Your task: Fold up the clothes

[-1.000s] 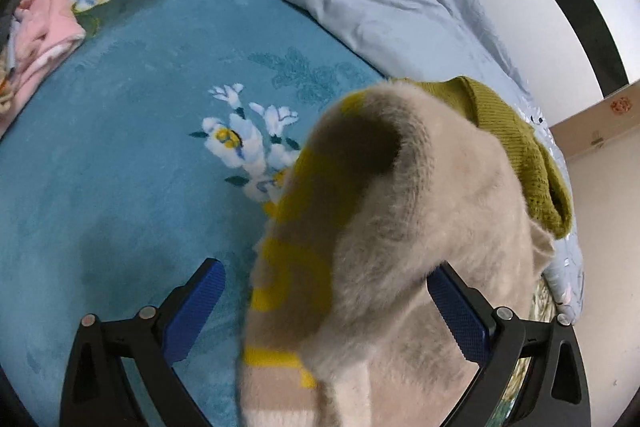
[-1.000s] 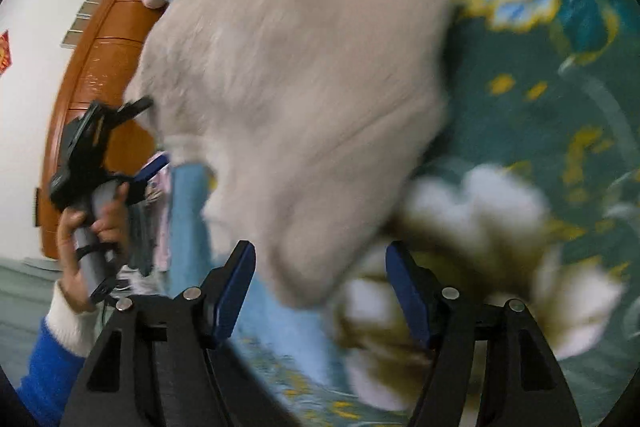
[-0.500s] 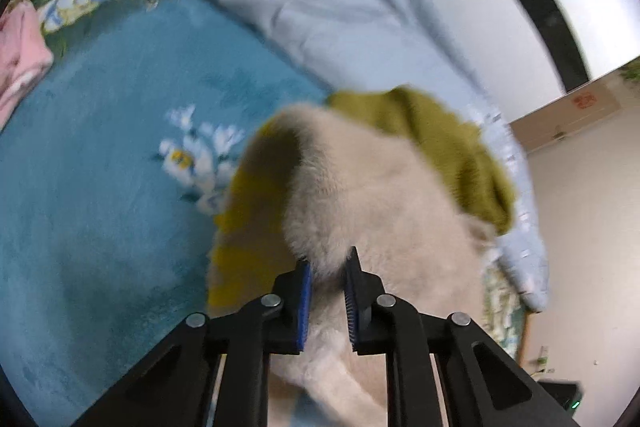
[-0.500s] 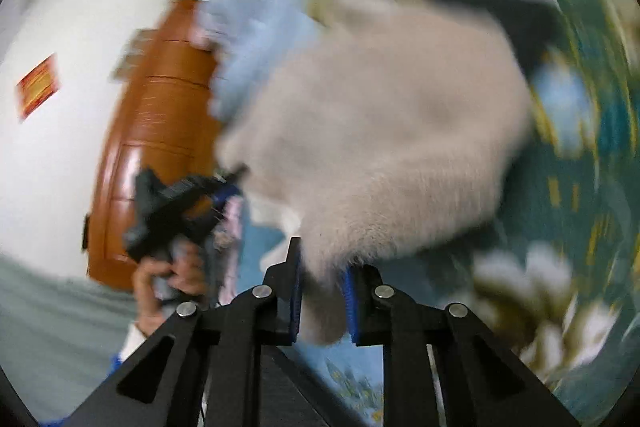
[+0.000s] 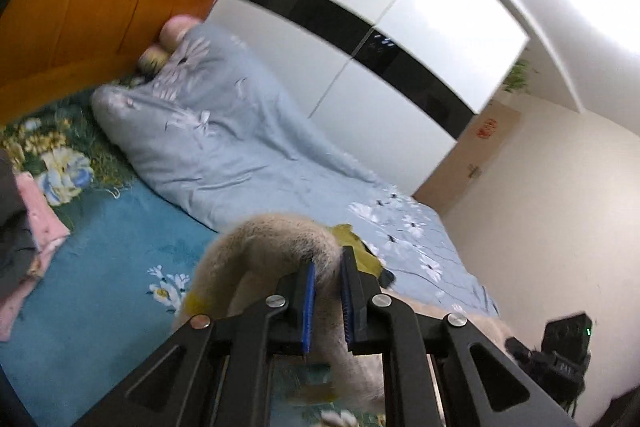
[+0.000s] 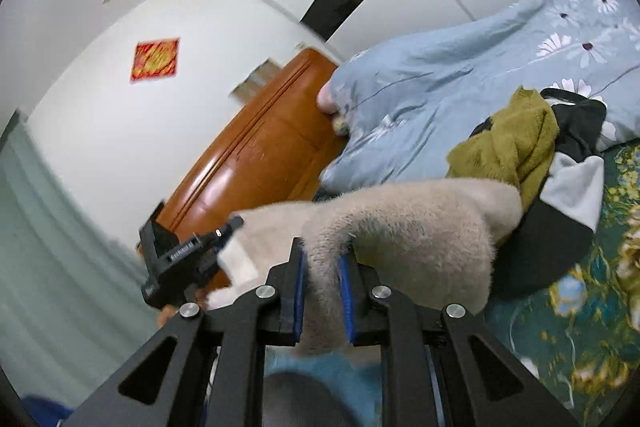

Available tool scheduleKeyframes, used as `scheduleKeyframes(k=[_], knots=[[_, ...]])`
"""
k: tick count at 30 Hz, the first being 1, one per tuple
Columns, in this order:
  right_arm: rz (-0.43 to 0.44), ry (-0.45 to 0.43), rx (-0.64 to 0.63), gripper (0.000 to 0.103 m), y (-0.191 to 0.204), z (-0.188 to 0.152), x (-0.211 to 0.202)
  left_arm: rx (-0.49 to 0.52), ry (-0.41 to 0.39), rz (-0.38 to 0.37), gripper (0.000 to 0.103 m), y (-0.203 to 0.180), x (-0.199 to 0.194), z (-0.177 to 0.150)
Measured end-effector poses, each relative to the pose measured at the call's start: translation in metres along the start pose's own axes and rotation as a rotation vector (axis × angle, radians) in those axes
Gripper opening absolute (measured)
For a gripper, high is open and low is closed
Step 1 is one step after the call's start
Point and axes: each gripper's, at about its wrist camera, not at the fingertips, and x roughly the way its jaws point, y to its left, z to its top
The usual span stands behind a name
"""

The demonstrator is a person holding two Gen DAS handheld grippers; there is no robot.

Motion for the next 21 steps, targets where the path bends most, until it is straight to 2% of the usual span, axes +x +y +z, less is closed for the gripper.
scheduleKeyframes(k=[2,4,7,9,11,14,16,19,21], knots=[[0.013,0.023,0.024,0.015,0.02,-0.015,-0.02,0.039,0.004,-0.025,0.012,-0.017,-0.042,-0.013],[0.016,0.043,0.043,0.015,0.042,-0.025,-0.037,0.069,0.042,-0.026,0.012,-0.033,-0.069,-0.02],[-0.03,0.077,0.049,0.015,0.059,-0.024,-0.056,0.077,0.108,-0.051,0.013,-0.047,-0.074,-0.012],[-0.073,0.103,0.061,0.015,0.052,-0.019,-0.047,0.058,0.159,-0.021,0.013,-0.044,-0.045,-0.008],[-0.147,0.153,0.11,0.015,0.026,-0.018,-0.025,0.005,0.241,0.02,0.013,-0.027,0.001,-0.011],[-0.254,0.231,0.231,0.016,-0.042,-0.023,0.02,-0.132,0.381,0.1,0.013,0.02,0.08,-0.034],[-0.315,0.267,0.328,0.016,-0.09,-0.03,0.044,-0.218,0.456,0.165,0.013,0.05,0.116,-0.056],[-0.384,0.279,0.417,0.016,-0.148,-0.037,0.071,-0.327,0.551,0.222,0.013,0.082,0.148,-0.088],[-0.403,0.267,0.465,0.016,-0.177,-0.035,0.083,-0.347,0.585,0.244,0.013,0.091,0.164,-0.1]])
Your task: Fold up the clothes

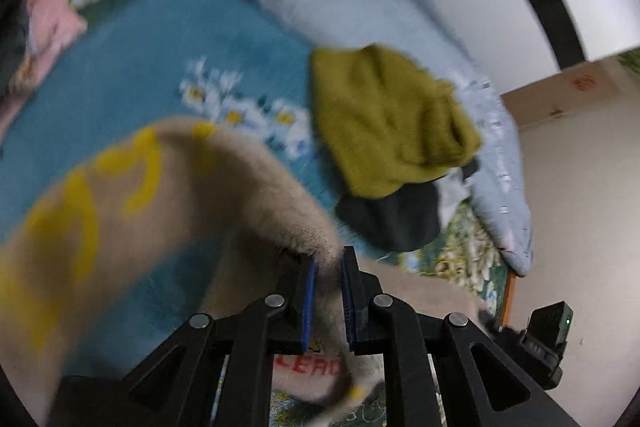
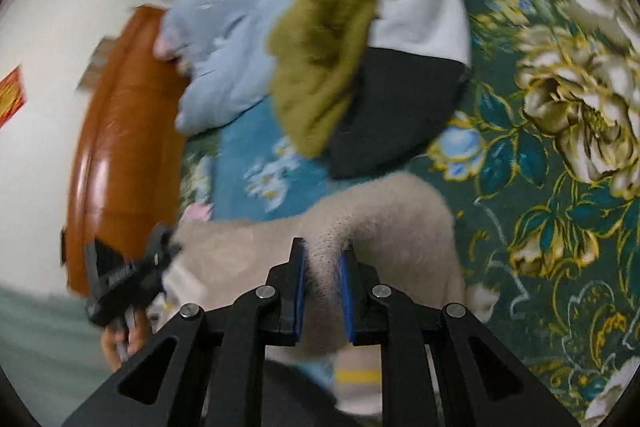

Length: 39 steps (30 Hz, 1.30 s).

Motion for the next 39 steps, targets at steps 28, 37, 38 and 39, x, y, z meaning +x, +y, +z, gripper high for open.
scheduleKeyframes(k=[28,37,38,39], knots=[[-0.201,-0.143,-0.212,0.069,-0.003,0.052,0.05,-0.092,-0.165,-0.051,0.066,0.044,0.068,-0.016],[-0.324,0.089,-0.551,0.077,0.019,-0.095,0.104,-0.178,-0.294,0.025,0.066,0.074,0.057,-0.046],[-0.337,0.121,-0.61,0.077,0.02,-0.108,0.111,-0.195,-0.305,0.03,0.066,0.079,0.054,-0.046],[-0.344,0.153,-0.661,0.077,0.022,-0.121,0.117,-0.211,-0.311,0.03,0.066,0.084,0.052,-0.047]])
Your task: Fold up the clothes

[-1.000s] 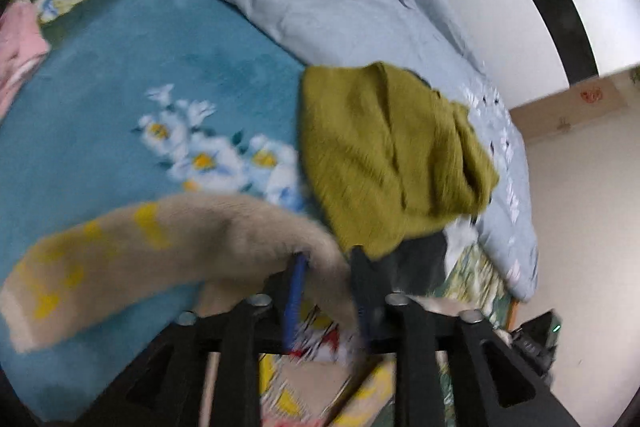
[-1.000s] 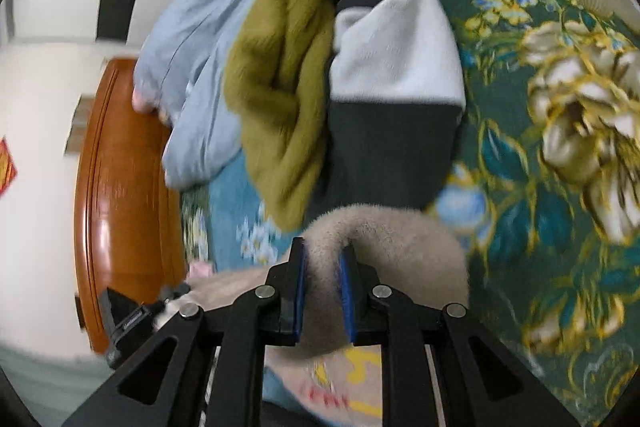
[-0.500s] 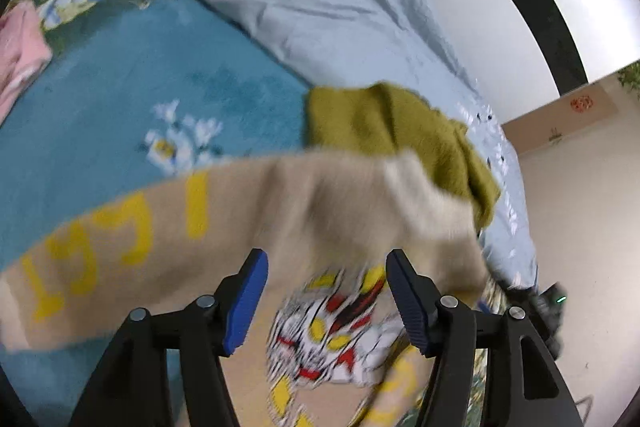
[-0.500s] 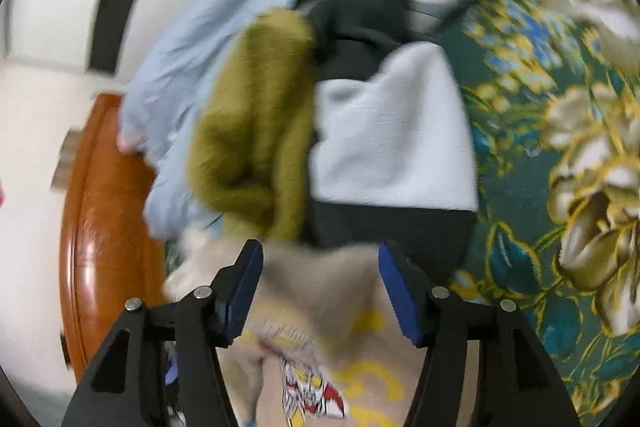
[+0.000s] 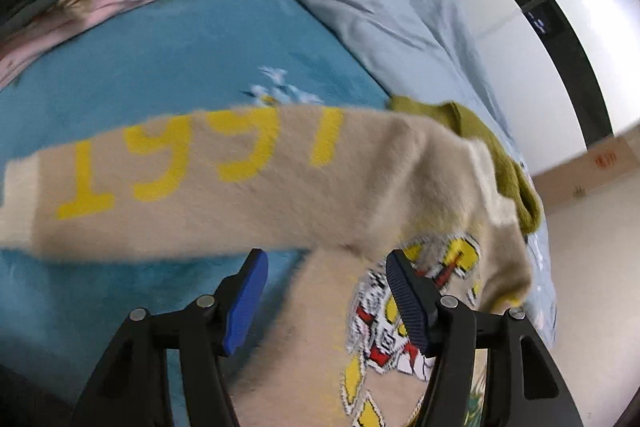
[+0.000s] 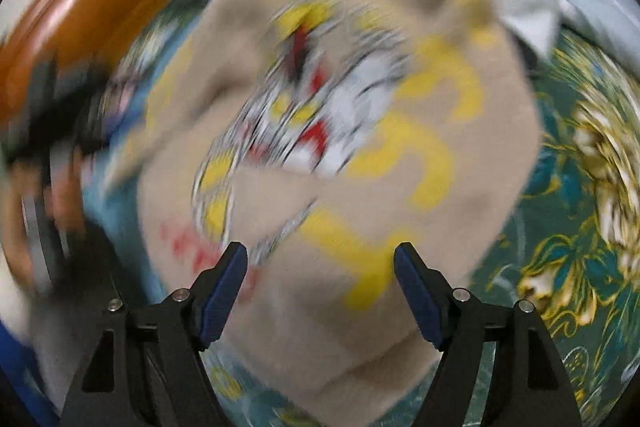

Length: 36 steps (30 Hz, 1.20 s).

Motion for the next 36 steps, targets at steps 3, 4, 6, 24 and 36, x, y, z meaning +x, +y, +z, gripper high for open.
scheduleKeyframes(k=[3,4,6,24,36], knots=[[0.02,0.076,-0.108,0.077,0.023,-0.018,0.013,-0.044,0.006,-0.018,0.066,0.01,-0.002,0.001],[0.019,0.094,-0.129,0.077,0.027,-0.022,0.017,-0.059,0.009,-0.024,0.066,0.013,-0.002,0.001],[-0.031,0.115,-0.16,0.074,0.029,-0.026,0.021,-0.052,0.0,-0.029,0.066,0.013,-0.007,0.0],[-0.36,-0.153,0.348,0.015,-0.146,0.017,-0.127,-0.081,0.013,-0.027,0.066,0.018,-0.016,-0.002],[-0.741,-0.239,0.606,0.015,-0.292,0.045,-0.172,-0.192,0.021,0.06,0.066,0.044,-0.01,0.001]])
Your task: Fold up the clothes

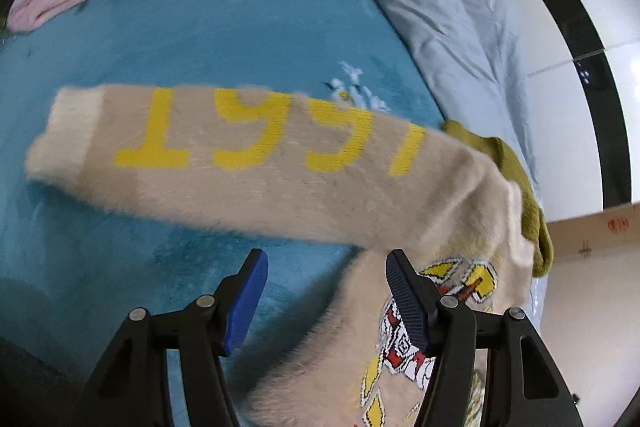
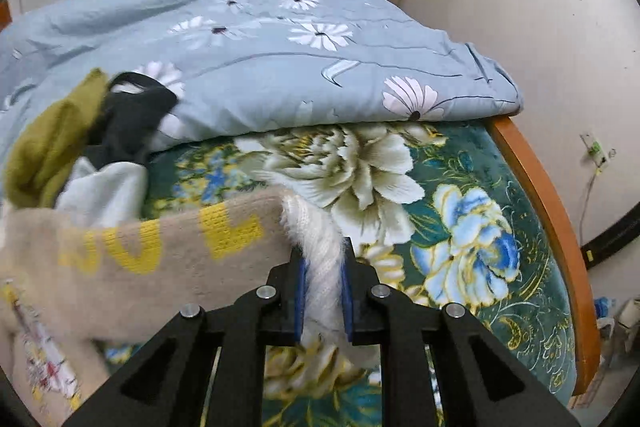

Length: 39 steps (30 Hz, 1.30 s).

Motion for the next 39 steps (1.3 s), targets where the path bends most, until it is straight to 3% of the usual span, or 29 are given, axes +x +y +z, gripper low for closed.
scheduleKeyframes(k=[4,6,9,11,12,14,15,16,18,21,23,25,27,29,31,35,39], knots=[[0.015,-0.02,0.004,0.017,0.018,-0.002,0.009,0.035,0.041,0.001,0.066,-0.006,0.009,-0.004],[0.029,-0.051,-0.008,0.028,0.021,0.0,0.004,0.074,0.063,0.005,0.066,-0.013,0.013,-0.006],[0.041,-0.113,0.005,0.031,0.016,0.003,-0.013,0.114,0.095,0.016,0.066,-0.019,0.022,-0.01],[0.143,-0.128,0.026,0.032,0.015,-0.008,-0.03,0.135,0.126,0.02,0.066,-0.023,0.029,-0.013],[0.236,-0.087,0.022,0.037,0.022,-0.022,-0.032,0.147,0.143,0.021,0.066,-0.025,0.033,-0.014],[0.484,0.083,-0.014,0.051,0.046,-0.067,-0.024,0.166,0.177,0.043,0.066,-0.028,0.041,-0.018],[0.607,0.169,-0.032,0.052,0.057,-0.089,-0.02,0.173,0.195,0.067,0.066,-0.028,0.045,-0.019],[0.678,0.241,-0.047,0.052,0.07,-0.112,-0.014,0.178,0.208,0.084,0.066,-0.028,0.048,-0.021],[0.725,0.355,-0.071,0.052,0.097,-0.161,0.001,0.189,0.227,0.088,0.066,-0.028,0.05,-0.023],[0.727,0.482,-0.006,0.052,0.118,-0.207,0.021,0.227,0.252,0.112,0.066,-0.031,0.051,-0.028],[0.739,0.485,0.035,0.05,0.123,-0.218,0.019,0.243,0.281,0.135,0.064,-0.031,0.054,-0.031],[0.771,0.502,0.044,0.029,0.129,-0.223,0.014,0.249,0.321,0.145,0.063,-0.03,0.058,-0.035],[0.778,0.534,0.059,0.016,0.134,-0.227,0.012,0.275,0.355,0.163,0.05,-0.032,0.062,-0.04],[0.785,0.535,0.069,0.011,0.135,-0.223,0.005,0.317,0.367,0.188,0.028,-0.036,0.06,-0.045],[0.789,0.52,0.044,0.01,0.134,-0.213,-0.01,0.35,0.378,0.186,0.017,-0.042,0.054,-0.048],[0.804,0.488,-0.012,0.009,0.122,-0.181,-0.05,0.436,0.454,0.199,0.015,-0.058,0.032,-0.064],[0.777,0.508,-0.027,0.009,0.092,-0.158,-0.088,0.521,0.543,0.14,0.016,-0.066,0.006,-0.085]])
